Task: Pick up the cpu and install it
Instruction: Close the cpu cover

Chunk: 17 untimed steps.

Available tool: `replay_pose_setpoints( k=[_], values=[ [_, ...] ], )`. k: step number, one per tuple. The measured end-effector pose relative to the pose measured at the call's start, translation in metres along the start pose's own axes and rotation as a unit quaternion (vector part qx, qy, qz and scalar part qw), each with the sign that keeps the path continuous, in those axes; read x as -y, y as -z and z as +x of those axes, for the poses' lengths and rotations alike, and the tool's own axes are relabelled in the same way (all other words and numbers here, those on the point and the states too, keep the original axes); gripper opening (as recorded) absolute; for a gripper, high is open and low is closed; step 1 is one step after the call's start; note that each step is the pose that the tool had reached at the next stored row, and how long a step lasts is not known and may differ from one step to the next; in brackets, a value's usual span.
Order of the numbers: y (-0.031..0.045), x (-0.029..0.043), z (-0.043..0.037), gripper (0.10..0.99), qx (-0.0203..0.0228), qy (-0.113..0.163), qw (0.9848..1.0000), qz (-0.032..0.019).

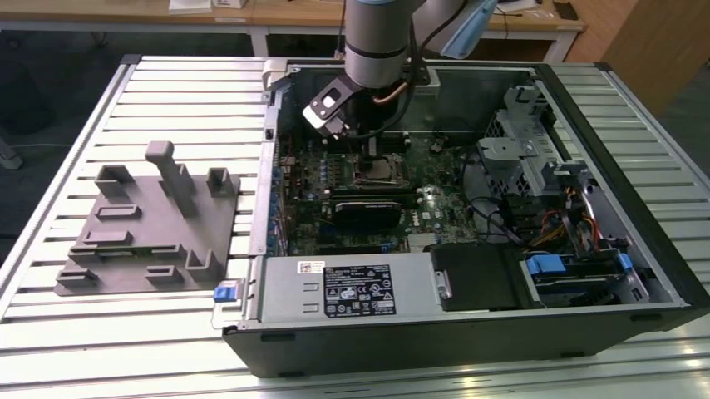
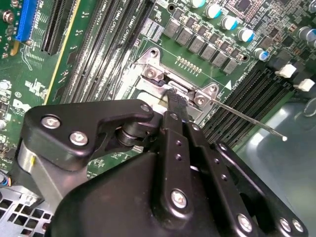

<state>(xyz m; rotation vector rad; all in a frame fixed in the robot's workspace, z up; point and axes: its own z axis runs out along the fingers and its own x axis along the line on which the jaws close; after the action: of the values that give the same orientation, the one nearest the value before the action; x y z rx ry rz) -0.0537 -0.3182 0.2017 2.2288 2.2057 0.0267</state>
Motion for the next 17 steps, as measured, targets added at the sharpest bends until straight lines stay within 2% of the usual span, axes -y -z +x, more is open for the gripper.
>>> replay_pose_setpoints(
  k=[6,13,15,17],
  values=[
    [-0.0029,-0.0018,-0.0002,0.106,0.0005,0.0,1.0,0.0004],
    [-0.0035,-0.0071,0.0,0.106,0.0001,0.0,1.0,0.0],
    [0.0004,-0.0075,0.0004,0.106,-0.001,0.0,1.0,-0.0007],
    [0.0068,-0.0074,0.0001,0.106,0.0,0.0,1.0,0.0]
  ],
)
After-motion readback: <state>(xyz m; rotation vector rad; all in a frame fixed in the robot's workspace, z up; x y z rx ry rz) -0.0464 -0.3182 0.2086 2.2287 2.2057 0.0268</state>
